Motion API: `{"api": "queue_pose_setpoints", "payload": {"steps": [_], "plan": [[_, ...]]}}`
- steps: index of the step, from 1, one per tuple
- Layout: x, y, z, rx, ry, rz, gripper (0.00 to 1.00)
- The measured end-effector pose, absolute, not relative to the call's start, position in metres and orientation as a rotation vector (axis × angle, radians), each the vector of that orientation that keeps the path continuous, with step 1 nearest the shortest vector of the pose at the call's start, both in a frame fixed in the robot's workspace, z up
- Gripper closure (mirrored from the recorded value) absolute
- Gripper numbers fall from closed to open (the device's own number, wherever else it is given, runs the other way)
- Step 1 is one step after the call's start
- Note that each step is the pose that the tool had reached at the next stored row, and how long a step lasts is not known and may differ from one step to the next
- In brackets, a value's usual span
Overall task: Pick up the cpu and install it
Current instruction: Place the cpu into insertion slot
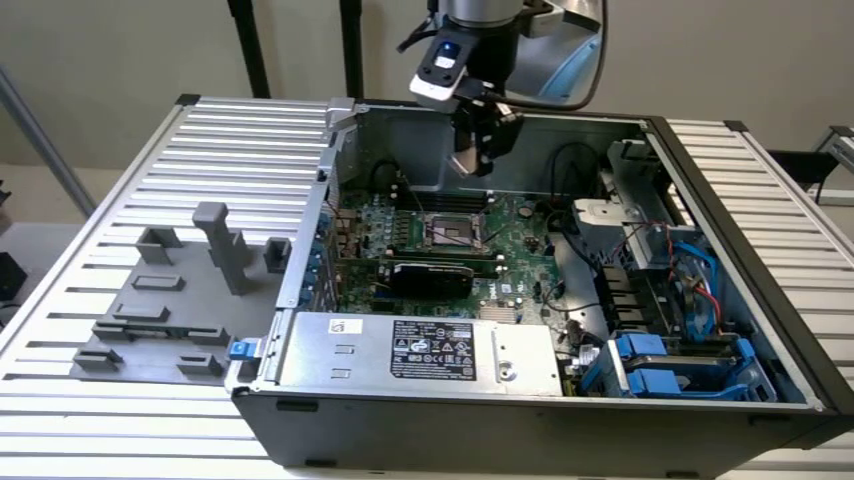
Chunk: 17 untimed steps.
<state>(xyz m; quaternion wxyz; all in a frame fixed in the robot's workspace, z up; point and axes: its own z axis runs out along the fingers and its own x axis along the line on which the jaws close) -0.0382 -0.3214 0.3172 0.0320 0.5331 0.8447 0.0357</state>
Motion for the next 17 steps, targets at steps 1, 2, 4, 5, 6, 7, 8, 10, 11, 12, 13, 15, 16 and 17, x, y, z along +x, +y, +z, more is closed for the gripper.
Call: {"api": "queue_pose_setpoints", "payload": {"steps": [1, 2, 4, 5, 6, 7, 8, 10, 11, 12, 13, 15, 16, 17], "plan": [[-0.0382, -0.3214, 0.3169, 1.666, 2.585, 0.109, 0.45], [-0.0382, -0.3214, 0.3167, 1.687, 2.570, 0.108, 0.45], [-0.0382, -0.3214, 0.3163, 1.734, 2.537, 0.106, 0.45], [-0.0382, -0.3214, 0.3160, 1.756, 2.521, 0.105, 0.45], [-0.0382, -0.3214, 0.3158, 1.779, 2.504, 0.104, 0.45], [-0.0382, -0.3214, 0.3156, 1.801, 2.488, 0.103, 0.45], [-0.0382, -0.3214, 0.3153, 1.825, 2.470, 0.102, 0.45], [-0.0382, -0.3214, 0.3149, 1.868, 2.436, 0.100, 0.45], [-0.0382, -0.3214, 0.3147, 1.889, 2.419, 0.099, 0.45], [-0.0382, -0.3214, 0.3144, 1.911, 2.401, 0.098, 0.45], [-0.0382, -0.3214, 0.3142, 1.933, 2.383, 0.097, 0.45], [-0.0382, -0.3214, 0.3138, 1.975, 2.347, 0.095, 0.45], [-0.0382, -0.3214, 0.3136, 1.995, 2.329, 0.094, 0.45], [-0.0382, -0.3214, 0.3134, 2.016, 2.310, 0.093, 0.45]]}}
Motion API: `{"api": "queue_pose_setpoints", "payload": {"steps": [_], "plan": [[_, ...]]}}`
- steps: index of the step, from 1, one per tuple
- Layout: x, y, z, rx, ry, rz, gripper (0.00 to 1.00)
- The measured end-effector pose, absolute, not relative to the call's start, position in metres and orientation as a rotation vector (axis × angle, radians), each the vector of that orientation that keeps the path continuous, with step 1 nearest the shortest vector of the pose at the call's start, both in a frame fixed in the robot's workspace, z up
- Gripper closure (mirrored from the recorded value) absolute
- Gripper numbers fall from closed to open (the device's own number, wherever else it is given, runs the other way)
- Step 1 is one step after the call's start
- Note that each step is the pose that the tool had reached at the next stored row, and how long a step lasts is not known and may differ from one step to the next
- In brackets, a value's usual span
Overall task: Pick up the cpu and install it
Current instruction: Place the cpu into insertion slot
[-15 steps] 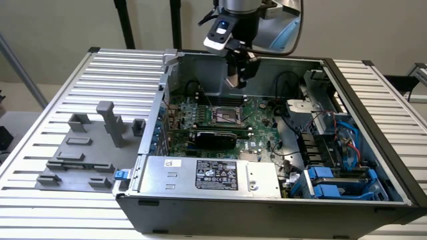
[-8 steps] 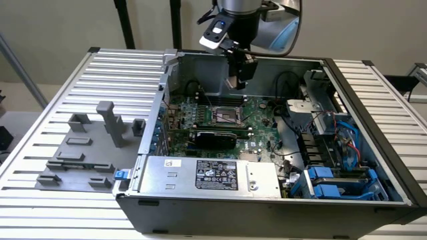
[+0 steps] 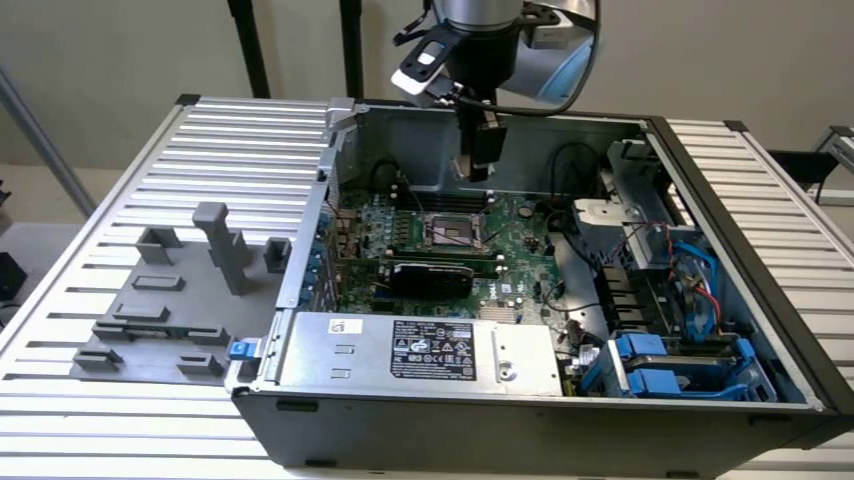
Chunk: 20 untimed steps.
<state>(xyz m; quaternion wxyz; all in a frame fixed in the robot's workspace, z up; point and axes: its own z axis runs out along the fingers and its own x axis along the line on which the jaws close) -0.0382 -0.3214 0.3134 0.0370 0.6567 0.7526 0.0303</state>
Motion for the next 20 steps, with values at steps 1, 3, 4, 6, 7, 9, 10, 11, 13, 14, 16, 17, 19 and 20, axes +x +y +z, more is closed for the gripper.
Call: {"api": "queue_pose_setpoints", "payload": {"steps": [1, 3, 4, 6, 7, 9, 10, 11, 13, 14, 16, 17, 19, 20], "plan": [[-0.038, -0.321, 0.313, 2.037, 2.291, 0.092, 0.45], [-0.038, -0.321, 0.313, 2.075, 2.256, 0.089, 0.45], [-0.038, -0.321, 0.313, 2.092, 2.240, 0.088, 0.45], [-0.038, -0.321, 0.313, 2.121, 2.215, 0.084, 0.45], [-0.038, -0.322, 0.313, 2.132, 2.206, 0.081, 0.45], [-0.038, -0.323, 0.312, 2.149, 2.191, 0.077, 0.45], [-0.038, -0.324, 0.312, 2.156, 2.187, 0.074, 0.45], [-0.038, -0.325, 0.312, 2.161, 2.184, 0.072, 0.45], [-0.038, -0.330, 0.311, 2.166, 2.183, 0.067, 0.45], [-0.038, -0.332, 0.311, 2.169, 2.183, 0.065, 0.45], [-0.039, -0.337, 0.310, 2.173, 2.183, 0.060, 0.45], [-0.039, -0.338, 0.309, 2.177, 2.183, 0.057, 0.45], [-0.040, -0.338, 0.308, 2.186, 2.180, 0.048, 0.45], [-0.040, -0.338, 0.307, 2.190, 2.180, 0.044, 0.45]]}}
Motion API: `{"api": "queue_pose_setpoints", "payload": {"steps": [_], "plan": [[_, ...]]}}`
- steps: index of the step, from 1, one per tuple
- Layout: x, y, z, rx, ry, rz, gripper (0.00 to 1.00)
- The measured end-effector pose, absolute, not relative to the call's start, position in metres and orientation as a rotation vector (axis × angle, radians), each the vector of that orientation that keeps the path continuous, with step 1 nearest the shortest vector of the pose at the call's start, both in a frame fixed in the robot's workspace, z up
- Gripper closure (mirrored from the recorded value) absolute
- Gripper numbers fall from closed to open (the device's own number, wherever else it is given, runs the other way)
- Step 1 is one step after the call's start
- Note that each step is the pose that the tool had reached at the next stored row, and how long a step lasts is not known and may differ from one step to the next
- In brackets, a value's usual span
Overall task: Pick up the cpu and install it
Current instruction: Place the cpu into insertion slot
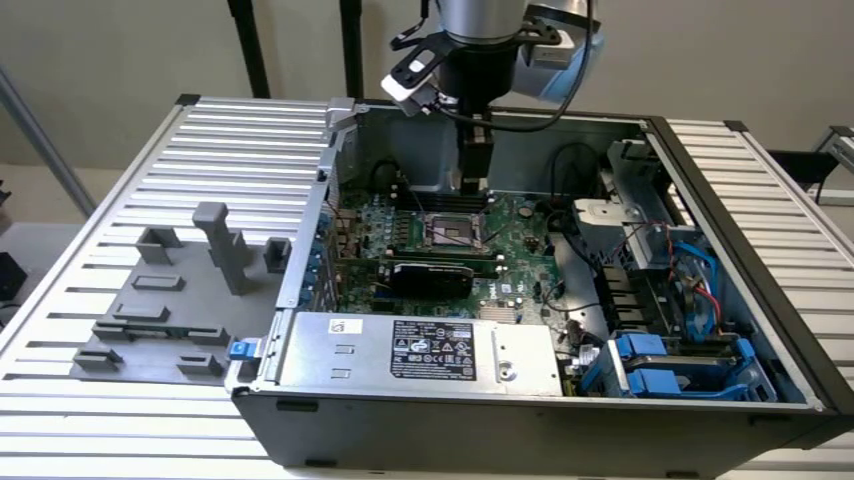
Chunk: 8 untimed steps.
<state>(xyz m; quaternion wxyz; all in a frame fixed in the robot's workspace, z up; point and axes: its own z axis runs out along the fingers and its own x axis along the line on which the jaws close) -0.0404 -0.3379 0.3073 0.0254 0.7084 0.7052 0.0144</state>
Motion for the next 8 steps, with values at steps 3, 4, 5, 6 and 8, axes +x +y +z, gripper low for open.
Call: {"api": "queue_pose_setpoints", "payload": {"steps": [3, 4, 5, 6, 8], "plan": [[-0.0427, -0.3379, 0.3053, 2.201, 2.181, 0.032, 0.45], [-0.0435, -0.3379, 0.3045, 2.204, 2.182, 0.028, 0.45], [-0.0439, -0.3381, 0.3038, 2.205, 2.182, 0.026, 0.45], [-0.0439, -0.3383, 0.3030, 2.206, 2.184, 0.024, 0.45], [-0.0441, -0.3385, 0.3013, 2.208, 2.184, 0.021, 0.45]]}}
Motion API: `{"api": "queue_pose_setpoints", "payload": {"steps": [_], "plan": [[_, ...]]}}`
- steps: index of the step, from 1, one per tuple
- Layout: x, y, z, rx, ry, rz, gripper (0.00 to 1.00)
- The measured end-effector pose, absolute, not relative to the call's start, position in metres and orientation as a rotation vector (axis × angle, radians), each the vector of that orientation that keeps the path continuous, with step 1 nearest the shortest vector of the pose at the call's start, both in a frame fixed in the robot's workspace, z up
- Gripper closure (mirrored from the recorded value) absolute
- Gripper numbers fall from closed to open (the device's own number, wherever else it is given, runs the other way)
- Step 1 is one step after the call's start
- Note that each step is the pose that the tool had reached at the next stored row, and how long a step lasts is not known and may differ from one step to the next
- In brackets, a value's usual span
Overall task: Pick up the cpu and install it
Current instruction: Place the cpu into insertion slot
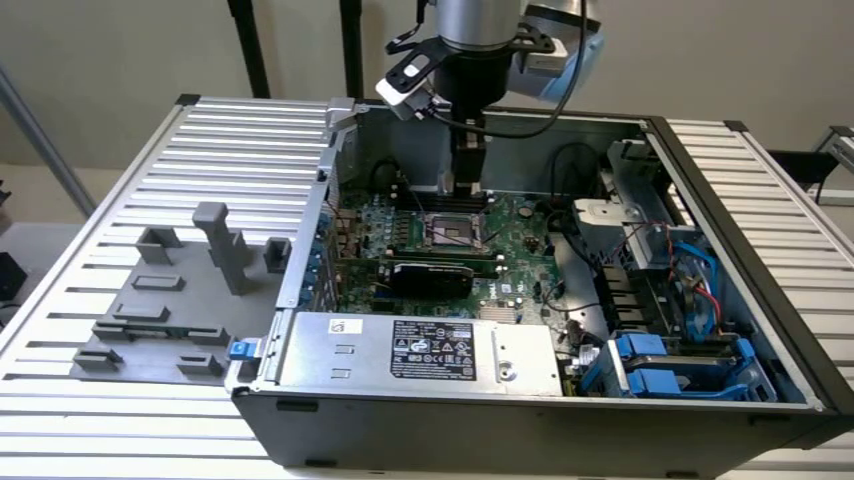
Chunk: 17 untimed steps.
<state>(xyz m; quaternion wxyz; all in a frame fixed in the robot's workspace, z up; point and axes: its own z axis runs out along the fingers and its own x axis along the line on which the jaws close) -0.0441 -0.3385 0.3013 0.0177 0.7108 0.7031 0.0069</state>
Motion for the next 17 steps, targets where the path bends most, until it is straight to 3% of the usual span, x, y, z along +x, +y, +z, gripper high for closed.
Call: {"api": "queue_pose_setpoints", "payload": {"steps": [17], "plan": [[-0.041, -0.327, 0.277, 2.219, 2.193, 0.039, 0.45]]}}
